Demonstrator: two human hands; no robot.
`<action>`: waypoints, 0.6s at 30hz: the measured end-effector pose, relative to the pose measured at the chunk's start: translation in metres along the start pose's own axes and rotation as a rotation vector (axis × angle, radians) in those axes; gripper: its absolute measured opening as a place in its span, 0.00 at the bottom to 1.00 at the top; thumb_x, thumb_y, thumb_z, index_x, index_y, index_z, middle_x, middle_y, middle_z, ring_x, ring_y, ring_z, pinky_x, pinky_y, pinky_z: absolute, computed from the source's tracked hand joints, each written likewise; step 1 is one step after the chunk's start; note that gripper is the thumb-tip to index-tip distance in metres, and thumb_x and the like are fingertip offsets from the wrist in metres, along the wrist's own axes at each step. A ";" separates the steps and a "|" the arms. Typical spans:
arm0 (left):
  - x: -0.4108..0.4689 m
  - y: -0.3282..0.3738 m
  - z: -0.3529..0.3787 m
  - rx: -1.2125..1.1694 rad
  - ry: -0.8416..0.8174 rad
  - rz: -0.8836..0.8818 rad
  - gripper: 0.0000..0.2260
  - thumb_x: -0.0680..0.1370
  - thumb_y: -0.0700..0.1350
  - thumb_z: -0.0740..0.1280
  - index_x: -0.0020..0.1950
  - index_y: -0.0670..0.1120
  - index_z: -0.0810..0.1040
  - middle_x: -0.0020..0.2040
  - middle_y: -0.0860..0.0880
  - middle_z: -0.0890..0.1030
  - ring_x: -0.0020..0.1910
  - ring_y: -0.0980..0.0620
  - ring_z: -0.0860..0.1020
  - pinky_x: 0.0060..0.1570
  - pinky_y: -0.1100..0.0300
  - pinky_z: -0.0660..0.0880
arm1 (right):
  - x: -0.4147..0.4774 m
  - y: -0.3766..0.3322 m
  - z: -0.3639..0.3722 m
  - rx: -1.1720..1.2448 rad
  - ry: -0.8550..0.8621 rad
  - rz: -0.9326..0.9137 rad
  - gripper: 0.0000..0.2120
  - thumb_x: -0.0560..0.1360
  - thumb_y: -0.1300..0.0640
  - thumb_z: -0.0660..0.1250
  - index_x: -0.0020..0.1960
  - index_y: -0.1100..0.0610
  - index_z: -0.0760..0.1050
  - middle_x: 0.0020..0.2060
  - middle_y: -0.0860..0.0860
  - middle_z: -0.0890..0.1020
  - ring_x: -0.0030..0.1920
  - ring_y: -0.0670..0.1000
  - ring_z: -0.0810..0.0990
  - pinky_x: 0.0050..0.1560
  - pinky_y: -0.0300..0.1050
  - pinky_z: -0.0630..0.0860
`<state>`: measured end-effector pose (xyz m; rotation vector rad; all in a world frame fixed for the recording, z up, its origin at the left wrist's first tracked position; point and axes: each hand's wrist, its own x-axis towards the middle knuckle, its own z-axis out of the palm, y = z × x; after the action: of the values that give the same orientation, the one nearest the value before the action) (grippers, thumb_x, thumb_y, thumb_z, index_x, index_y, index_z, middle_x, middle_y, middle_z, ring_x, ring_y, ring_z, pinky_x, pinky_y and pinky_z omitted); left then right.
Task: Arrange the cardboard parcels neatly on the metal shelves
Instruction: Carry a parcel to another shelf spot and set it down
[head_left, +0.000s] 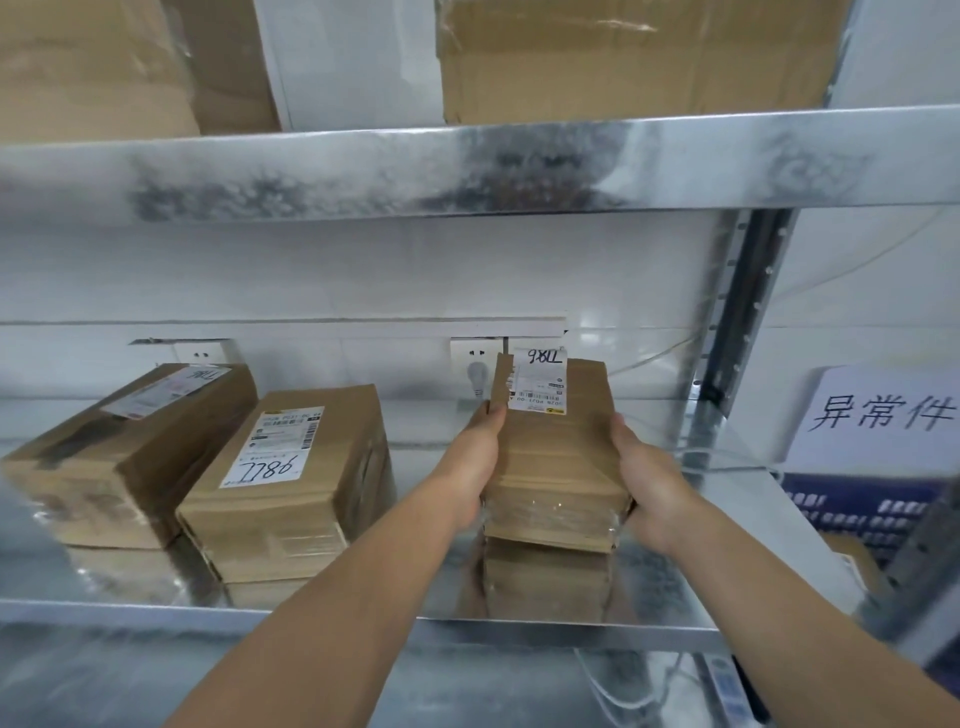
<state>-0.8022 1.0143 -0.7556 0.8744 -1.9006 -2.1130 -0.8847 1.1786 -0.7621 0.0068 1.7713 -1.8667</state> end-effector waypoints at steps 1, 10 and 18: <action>0.000 0.000 0.000 -0.002 -0.002 0.001 0.31 0.72 0.70 0.60 0.75 0.66 0.67 0.73 0.57 0.74 0.72 0.49 0.72 0.74 0.42 0.65 | 0.001 0.000 -0.001 0.001 -0.005 -0.006 0.27 0.83 0.35 0.58 0.76 0.47 0.71 0.68 0.50 0.80 0.67 0.57 0.79 0.71 0.64 0.72; -0.014 0.012 0.003 -0.079 0.004 0.034 0.24 0.79 0.67 0.59 0.72 0.60 0.72 0.68 0.51 0.79 0.66 0.48 0.77 0.66 0.48 0.73 | -0.002 -0.009 -0.013 0.007 -0.081 -0.080 0.18 0.85 0.40 0.57 0.70 0.44 0.74 0.61 0.49 0.84 0.60 0.54 0.83 0.68 0.61 0.76; -0.027 0.021 -0.007 -0.236 0.040 0.124 0.18 0.85 0.60 0.55 0.64 0.51 0.77 0.60 0.48 0.82 0.53 0.50 0.80 0.44 0.53 0.75 | -0.007 -0.028 -0.017 0.145 -0.094 -0.177 0.21 0.86 0.42 0.53 0.68 0.52 0.75 0.63 0.51 0.81 0.60 0.55 0.80 0.55 0.54 0.79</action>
<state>-0.7818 1.0177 -0.7279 0.7229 -1.5993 -2.1705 -0.8960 1.1961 -0.7362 -0.1855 1.6152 -2.0822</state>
